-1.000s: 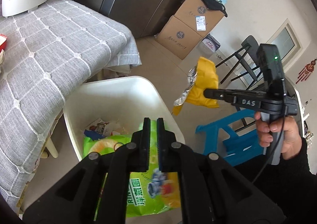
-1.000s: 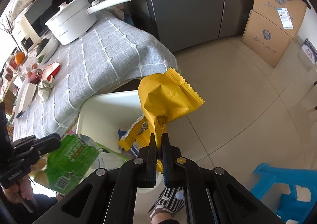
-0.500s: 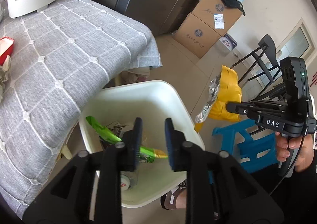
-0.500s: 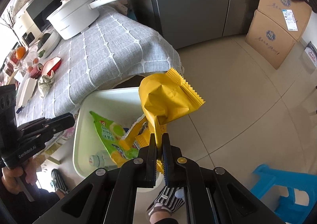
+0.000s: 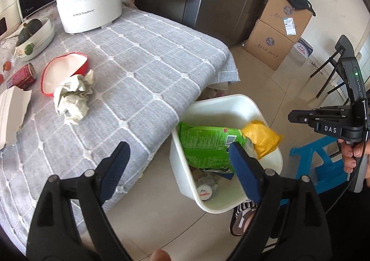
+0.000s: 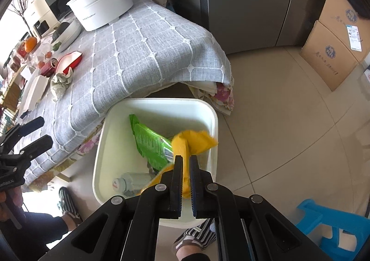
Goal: Collect trash
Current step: 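Move both open tools back over the table toward the crumpled paper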
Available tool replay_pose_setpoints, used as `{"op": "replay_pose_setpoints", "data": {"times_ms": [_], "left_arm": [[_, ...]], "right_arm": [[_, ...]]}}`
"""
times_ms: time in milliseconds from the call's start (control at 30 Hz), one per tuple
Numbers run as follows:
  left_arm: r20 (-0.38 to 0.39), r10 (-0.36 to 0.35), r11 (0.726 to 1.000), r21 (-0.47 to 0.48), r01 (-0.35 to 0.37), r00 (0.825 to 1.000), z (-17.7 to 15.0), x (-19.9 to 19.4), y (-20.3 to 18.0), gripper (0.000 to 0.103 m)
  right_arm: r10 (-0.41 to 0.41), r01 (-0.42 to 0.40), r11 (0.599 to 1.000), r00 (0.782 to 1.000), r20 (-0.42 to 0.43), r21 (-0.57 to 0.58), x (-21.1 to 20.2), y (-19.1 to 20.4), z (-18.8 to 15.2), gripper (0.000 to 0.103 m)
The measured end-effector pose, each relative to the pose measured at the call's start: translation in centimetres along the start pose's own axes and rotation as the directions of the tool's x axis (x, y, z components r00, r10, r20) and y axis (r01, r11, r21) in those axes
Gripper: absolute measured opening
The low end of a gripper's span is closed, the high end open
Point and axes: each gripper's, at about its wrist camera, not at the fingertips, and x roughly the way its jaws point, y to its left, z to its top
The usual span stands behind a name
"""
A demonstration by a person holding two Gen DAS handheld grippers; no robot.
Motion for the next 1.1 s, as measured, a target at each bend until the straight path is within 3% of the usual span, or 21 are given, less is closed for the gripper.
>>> {"op": "replay_pose_setpoints", "data": {"times_ms": [100,167,233,267,767,1100], "left_arm": [[0.008,0.031,0.999,-0.016,-0.031,0.999,-0.5,-1.0,1.5,0.097],[0.016,0.051,0.998,-0.028,-0.05,0.999,-0.9,-1.6,2.4,0.099],[0.021,0.067,0.997,-0.035,-0.067,0.998,-1.2,-2.2,3.2,0.102],[0.025,0.075,0.997,-0.038,-0.074,0.997,-1.3,-2.5,3.6,0.102],[0.067,0.171,0.979,-0.128,-0.162,0.983,-4.3,-6.3,10.9,0.102],[0.067,0.254,0.932,-0.282,-0.225,0.965,-7.6,-8.3,17.7,0.102]], "right_arm": [[-0.004,0.004,1.0,1.0,-0.001,0.012,0.1,0.6,0.4,0.018],[-0.002,0.002,0.999,1.0,0.001,0.032,0.1,0.8,0.7,0.045],[0.006,-0.007,0.999,1.0,0.021,0.054,-0.2,1.1,0.9,0.064],[0.012,-0.013,0.998,0.999,0.031,0.059,-0.3,1.4,1.1,0.066],[-0.012,0.015,0.999,0.998,0.063,-0.041,-0.2,8.0,3.6,0.077],[0.025,-0.018,0.995,0.997,0.068,-0.1,0.3,13.4,5.7,0.08]]}}
